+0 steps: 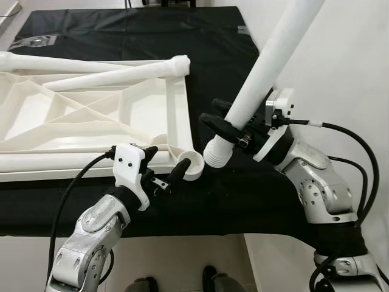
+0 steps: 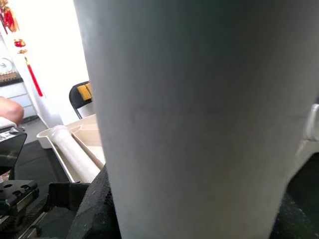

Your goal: Building children table

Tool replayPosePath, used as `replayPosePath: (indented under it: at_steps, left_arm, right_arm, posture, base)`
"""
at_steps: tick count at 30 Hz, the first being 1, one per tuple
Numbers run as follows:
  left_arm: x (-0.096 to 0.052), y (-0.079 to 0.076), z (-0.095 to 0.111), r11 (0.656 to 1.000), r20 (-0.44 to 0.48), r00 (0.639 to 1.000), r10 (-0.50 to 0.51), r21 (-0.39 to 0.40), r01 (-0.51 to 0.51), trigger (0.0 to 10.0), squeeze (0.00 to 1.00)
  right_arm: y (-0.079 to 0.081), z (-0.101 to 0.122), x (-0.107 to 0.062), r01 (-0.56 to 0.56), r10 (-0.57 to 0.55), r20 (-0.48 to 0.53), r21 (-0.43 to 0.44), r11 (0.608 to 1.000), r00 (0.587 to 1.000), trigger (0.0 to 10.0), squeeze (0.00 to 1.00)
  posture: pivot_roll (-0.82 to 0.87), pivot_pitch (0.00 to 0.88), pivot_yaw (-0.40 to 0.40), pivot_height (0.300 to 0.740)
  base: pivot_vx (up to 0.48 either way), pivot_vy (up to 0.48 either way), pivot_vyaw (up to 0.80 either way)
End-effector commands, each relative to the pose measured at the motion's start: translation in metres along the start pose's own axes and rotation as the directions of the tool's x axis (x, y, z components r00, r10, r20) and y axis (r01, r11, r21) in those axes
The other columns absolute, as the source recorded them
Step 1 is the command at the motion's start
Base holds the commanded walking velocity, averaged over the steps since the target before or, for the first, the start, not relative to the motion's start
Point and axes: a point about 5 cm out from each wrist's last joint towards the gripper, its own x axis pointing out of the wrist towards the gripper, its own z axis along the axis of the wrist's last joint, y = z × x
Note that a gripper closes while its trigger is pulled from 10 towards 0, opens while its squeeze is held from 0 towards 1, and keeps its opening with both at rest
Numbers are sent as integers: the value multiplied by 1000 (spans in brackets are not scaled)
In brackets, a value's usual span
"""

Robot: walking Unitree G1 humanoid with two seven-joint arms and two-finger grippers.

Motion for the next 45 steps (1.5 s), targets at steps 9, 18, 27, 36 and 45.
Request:
replayPosePath:
  at_steps: [9,18,27,36,45]
  left_arm:
    - [-3,-1,-6,1000,-30,1000,-6,0,6,10000,0]
    - [-24,-6,-12,973,-162,965,-205,71,219,10000,0]
    - [-39,-10,-8,964,-210,954,-216,111,242,10000,0]
    - [-40,6,8,981,-161,986,-47,181,77,10000,0]
    - [-55,4,7,972,-202,979,-13,226,59,10000,0]
  right_arm:
    - [3,3,-1,-38,38,1,-42,998,999,10000,0]
    - [1,11,-14,-280,278,-45,-34,960,960,10000,0]
    - [-4,28,-8,-380,380,14,-25,925,925,10000,0]
    - [11,35,3,-452,450,106,-8,892,887,10000,0]
    - [9,20,13,-474,473,72,-9,881,878,10000,0]
  posture:
    - [27,279,-58,740]
    - [56,304,-48,740]
    - [71,348,-47,740]
    - [92,368,-39,740]
    - [111,380,-38,740]
  base:
    - [0,0,0]
    - [0,0,0]
    - [0,0,0]
    - [0,0,0]
    - [0,315,0]
